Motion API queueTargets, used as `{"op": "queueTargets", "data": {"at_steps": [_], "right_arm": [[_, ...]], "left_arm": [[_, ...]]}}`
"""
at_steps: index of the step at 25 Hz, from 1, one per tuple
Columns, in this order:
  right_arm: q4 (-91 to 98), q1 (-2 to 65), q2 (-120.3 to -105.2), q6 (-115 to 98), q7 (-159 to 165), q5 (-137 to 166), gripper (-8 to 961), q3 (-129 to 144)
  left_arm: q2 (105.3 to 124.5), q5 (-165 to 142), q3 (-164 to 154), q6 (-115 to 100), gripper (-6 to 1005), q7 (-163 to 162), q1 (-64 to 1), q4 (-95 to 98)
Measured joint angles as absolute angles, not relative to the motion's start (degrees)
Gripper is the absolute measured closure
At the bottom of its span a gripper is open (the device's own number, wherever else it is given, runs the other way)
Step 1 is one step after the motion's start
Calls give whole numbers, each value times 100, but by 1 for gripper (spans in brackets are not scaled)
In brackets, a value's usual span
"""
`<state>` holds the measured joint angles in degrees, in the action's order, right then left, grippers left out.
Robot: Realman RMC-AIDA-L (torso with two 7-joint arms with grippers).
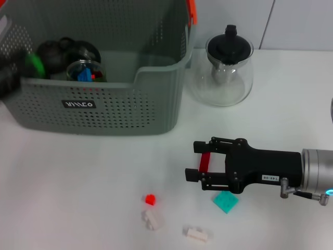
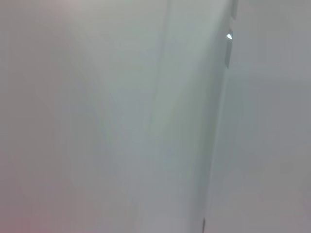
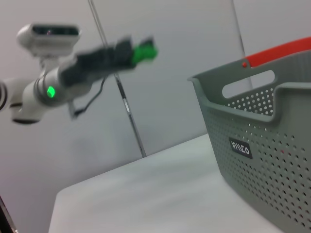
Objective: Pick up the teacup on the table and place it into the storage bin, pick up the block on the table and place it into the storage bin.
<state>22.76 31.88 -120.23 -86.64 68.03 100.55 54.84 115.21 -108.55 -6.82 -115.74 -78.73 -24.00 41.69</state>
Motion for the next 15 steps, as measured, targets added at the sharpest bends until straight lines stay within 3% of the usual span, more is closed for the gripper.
{"op": "queueTargets", "data": {"at_steps": [4, 7, 15], "right_arm": [[2276, 3217, -12029, -8665, 6799, 10054, 161, 5485], [2276, 3236, -12033, -8665, 6803, 10055, 161, 5484], [2276, 3242, -12025, -8679, 6803, 10054, 161, 5484]], "left_arm": [[11287, -10803, -854, -10824, 549, -8803, -2998, 4218], [11219, -11008, -1487, -9720, 541, -9364, -3388, 4349], [11516, -11667, -3402, -7244, 517, -10659, -3562, 5079]]}}
